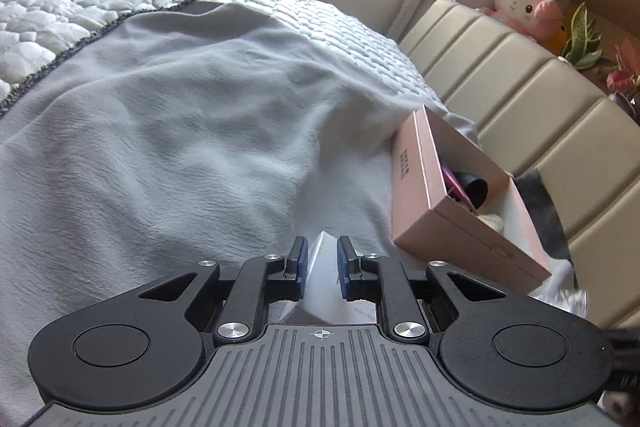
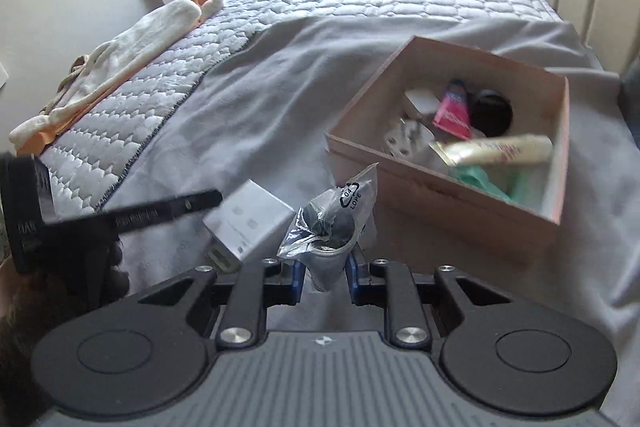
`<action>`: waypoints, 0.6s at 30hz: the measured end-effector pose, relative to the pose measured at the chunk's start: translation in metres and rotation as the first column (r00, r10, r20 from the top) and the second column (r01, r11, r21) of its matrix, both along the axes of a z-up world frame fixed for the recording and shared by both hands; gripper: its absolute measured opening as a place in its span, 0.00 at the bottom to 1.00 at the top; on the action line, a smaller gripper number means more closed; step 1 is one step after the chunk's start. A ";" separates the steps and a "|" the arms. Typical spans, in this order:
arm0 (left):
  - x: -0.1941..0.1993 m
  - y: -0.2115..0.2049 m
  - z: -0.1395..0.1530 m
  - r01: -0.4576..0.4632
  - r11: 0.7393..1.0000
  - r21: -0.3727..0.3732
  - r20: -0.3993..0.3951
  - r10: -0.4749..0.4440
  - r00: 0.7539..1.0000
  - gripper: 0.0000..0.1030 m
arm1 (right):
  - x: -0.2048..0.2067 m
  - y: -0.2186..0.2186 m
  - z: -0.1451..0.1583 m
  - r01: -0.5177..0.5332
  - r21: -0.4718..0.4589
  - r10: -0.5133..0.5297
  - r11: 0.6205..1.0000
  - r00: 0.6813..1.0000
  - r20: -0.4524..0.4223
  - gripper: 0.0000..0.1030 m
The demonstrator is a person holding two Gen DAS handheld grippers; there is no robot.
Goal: Organize rigid objects
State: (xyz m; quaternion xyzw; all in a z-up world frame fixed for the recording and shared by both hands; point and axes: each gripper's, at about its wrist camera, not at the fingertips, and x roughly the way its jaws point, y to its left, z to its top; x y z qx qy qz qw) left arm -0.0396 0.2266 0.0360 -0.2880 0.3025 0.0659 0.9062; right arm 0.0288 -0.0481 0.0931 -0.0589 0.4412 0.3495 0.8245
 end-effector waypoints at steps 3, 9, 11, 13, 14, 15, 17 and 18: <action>0.014 -0.005 -0.011 -0.014 1.000 -0.016 -0.035 0.014 0.999 0.26 | -0.020 -0.030 -0.022 0.051 -0.064 -0.046 0.997 0.996 0.079 0.26; 0.019 -0.026 -0.010 0.035 0.999 0.023 -0.056 -0.034 0.998 0.36 | -0.046 -0.069 -0.063 0.125 -0.157 -0.085 0.980 0.967 0.241 0.47; 0.018 -0.037 -0.008 0.083 0.996 0.029 -0.065 -0.081 0.995 0.37 | -0.052 -0.079 -0.071 0.157 -0.112 -0.120 0.981 0.952 0.282 0.57; 0.015 -0.050 -0.005 0.119 0.990 0.072 -0.075 -0.114 0.991 0.39 | -0.053 -0.084 -0.075 0.190 -0.067 -0.164 0.979 0.945 0.282 0.64; 0.013 -0.057 -0.004 0.130 0.986 0.102 -0.079 -0.122 0.989 0.41 | -0.052 -0.086 -0.077 0.202 -0.045 -0.182 0.978 0.944 0.276 0.64; 0.010 -0.064 -0.002 0.140 0.982 0.128 -0.085 -0.130 0.988 0.43 | -0.052 -0.089 -0.079 0.215 -0.020 -0.202 0.976 0.941 0.272 0.67; 0.005 -0.072 -0.001 0.153 0.977 0.146 -0.100 -0.139 0.985 0.46 | -0.053 -0.093 -0.084 0.231 0.015 -0.226 0.973 0.933 0.279 0.71; 0.003 -0.076 0.000 0.161 0.975 0.152 -0.110 -0.145 0.983 0.47 | -0.054 -0.095 -0.087 0.234 0.031 -0.233 0.972 0.929 0.289 0.73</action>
